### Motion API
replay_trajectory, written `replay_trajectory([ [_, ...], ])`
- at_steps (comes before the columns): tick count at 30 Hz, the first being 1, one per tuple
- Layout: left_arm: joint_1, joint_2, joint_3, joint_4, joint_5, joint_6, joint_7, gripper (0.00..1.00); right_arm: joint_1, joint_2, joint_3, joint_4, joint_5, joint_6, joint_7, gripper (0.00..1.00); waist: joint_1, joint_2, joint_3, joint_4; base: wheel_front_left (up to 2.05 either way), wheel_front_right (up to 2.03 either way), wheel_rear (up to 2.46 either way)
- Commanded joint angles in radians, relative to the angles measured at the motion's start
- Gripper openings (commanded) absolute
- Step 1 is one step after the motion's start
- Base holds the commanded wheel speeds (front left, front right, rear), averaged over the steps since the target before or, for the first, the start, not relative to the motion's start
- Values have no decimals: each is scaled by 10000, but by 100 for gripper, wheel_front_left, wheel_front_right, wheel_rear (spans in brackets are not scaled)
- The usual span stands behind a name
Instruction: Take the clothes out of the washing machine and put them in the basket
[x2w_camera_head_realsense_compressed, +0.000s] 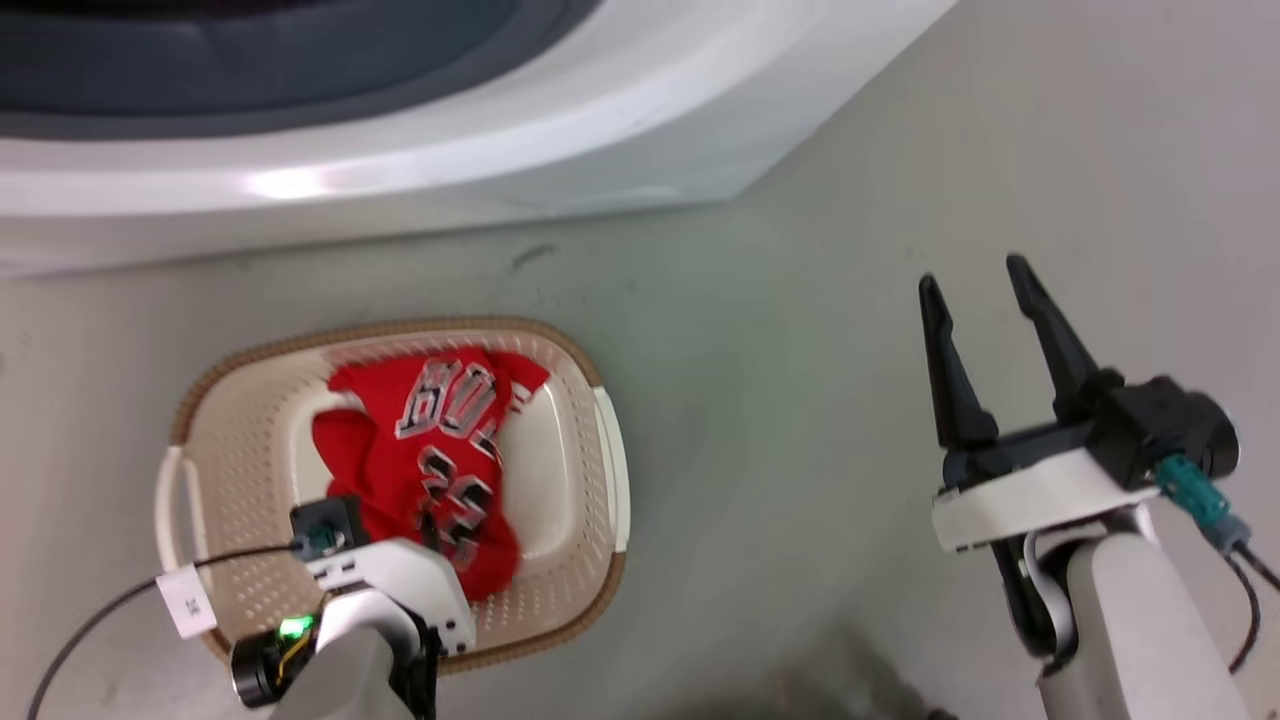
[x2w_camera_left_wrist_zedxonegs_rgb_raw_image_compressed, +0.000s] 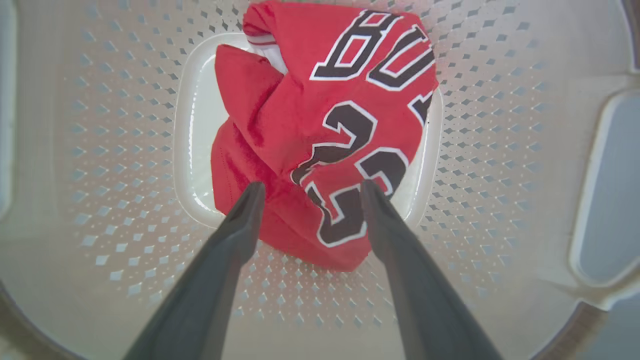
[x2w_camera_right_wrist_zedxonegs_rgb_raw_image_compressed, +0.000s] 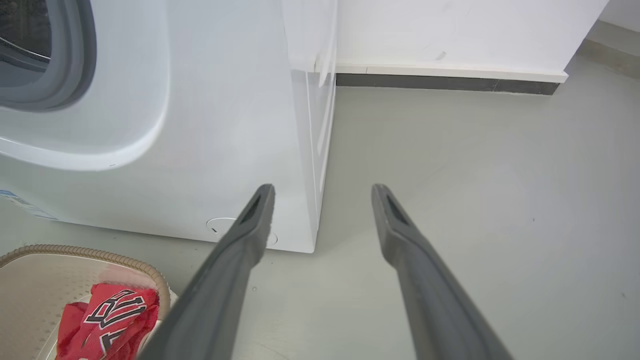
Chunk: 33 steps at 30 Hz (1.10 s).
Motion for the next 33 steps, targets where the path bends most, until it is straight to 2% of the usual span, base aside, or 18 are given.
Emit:
replay_trajectory([
  [1, 321, -17, -18, -78, 16, -68, -22, 100, 267, 8, -85, 69, -139, -7, -32, 100, -1, 0, -929, 227, 0, 0, 0],
  [8, 1624, -66, 79, -1257, 138, -212, -22, 100, 1241, 8, -464, 85, -404, -7, 24, 100, -1, 0, -2803, 552, 0, 0, 0],
  [12, 2152, -81, 135, -1988, 255, -251, -22, 100, 1631, 8, -614, -83, -449, -7, 159, 100, -1, 0, -3408, 720, 0, 0, 0],
  [13, 2460, -91, 172, -2506, 330, -269, -22, 100, 1896, 8, -717, -232, -448, -7, 273, 100, -1, 0, -3728, 843, 0, 0, 0],
  [24, 3520, -91, -229, -5831, 954, 9, -24, 100, 2821, 8, -1053, -1022, -331, -7, 782, 100, -1, 0, -4856, 1315, 0, 0, 0],
  [33, 3172, -92, -345, -7278, 1532, 132, -23, 100, 3244, 6, -1225, -1430, -252, -7, 1079, 100, -1, 0, -5269, 1483, 0, 0, 0],
])
